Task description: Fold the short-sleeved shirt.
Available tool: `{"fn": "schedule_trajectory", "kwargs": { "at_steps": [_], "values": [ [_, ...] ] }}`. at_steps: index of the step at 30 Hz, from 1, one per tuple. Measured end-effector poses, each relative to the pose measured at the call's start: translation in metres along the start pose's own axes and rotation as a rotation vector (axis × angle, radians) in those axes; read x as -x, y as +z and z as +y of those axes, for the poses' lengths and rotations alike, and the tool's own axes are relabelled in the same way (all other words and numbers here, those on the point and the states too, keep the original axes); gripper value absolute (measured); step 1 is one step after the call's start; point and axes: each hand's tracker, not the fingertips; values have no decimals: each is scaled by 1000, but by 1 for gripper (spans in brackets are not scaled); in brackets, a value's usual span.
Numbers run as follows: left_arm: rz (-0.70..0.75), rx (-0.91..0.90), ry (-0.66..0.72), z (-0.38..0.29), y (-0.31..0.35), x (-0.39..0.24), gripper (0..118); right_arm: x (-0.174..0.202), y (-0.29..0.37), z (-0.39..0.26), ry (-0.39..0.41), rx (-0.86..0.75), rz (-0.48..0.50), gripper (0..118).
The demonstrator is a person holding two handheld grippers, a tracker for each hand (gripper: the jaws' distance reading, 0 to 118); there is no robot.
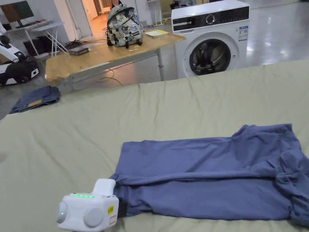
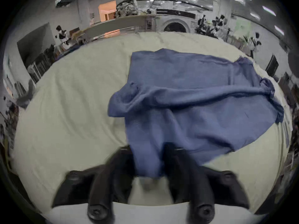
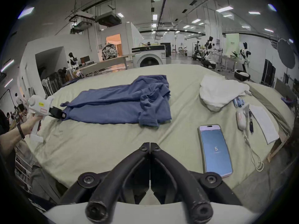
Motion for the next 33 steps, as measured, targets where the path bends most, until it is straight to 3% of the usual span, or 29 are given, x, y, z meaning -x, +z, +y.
{"fn": "schedule_trajectory", "kwargs": {
  "at_steps": [1,3,5,6,11,14,15,16,17,19,22,25,29,33],
  "values": [
    [-18,4,-24,-2,1,-5,3,-2,-3,3,-12,3,-4,0],
    [28,27,-82,-4,-2,-19,3,-8,-22,15,-37,33,-25,6],
    [42,49,-112,-3,-10,-23,3,-11,-48,28,-53,66,-36,53],
    [39,44,-100,-4,-12,-21,3,-14,-64,32,-62,77,-28,70],
    [42,47,-103,-5,-7,-19,3,-30,-146,53,-211,137,-35,70],
    [38,44,-96,-5,-7,-17,3,-31,-179,57,-213,212,-44,62],
    [36,46,-92,-6,-7,-18,3,-30,-181,57,-178,216,-67,43],
    [35,45,-92,-7,-6,-18,3,-29,-177,57,-143,185,-70,10],
    [35,43,-92,-7,-7,-17,3,-32,-174,59,-153,181,-44,7],
    [30,35,-82,-9,-6,-15,2,-37,-174,65,-226,206,-13,7],
    [-58,-1,5,-9,6,5,2,-36,-156,70,-217,169,-17,6],
    [-101,-96,93,-14,52,20,2,-25,-125,78,-179,95,-96,6],
    [-155,-170,126,-27,113,30,2,-22,-89,80,-211,82,-45,6],
    [-102,-174,134,-77,159,36,2,-24,-48,59,-200,95,-32,6]
  ]
}}
